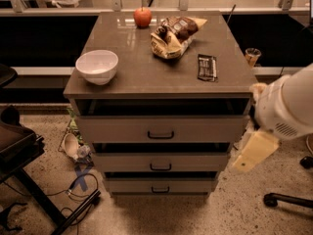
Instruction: Open top drawer
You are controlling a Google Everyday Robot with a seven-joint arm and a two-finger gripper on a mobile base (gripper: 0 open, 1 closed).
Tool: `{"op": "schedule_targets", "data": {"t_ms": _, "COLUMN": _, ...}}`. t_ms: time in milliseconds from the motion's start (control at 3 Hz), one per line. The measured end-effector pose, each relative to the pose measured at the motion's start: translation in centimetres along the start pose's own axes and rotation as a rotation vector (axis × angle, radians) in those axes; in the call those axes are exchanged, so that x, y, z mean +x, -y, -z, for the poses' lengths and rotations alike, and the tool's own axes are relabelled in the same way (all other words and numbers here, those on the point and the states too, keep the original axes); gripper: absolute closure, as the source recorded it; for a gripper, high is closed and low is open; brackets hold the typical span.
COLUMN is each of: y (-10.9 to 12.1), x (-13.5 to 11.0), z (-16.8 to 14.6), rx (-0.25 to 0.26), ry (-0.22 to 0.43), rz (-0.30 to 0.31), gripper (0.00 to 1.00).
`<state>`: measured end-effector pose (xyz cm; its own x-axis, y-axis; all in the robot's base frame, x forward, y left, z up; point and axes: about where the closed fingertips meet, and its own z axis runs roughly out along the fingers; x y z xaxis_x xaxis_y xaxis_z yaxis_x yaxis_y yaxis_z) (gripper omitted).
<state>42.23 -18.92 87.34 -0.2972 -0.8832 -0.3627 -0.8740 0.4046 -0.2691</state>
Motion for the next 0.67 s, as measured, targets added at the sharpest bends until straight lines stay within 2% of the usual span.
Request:
{"op": "schedule_targets", "data": {"t_ms": 333, "y": -1.7, "x": 1.2, "z": -5.3, "rx": 0.016, "ry": 0.005, "rz": -0.053, "gripper": 0.0}}
{"op": "schedule_targets", "data": {"t_ms": 667, "y": 0.8, "x": -0.5, "z": -9.4, "rx": 0.129, "ry": 0.101, "rz": -0.092, "gripper": 0.0}}
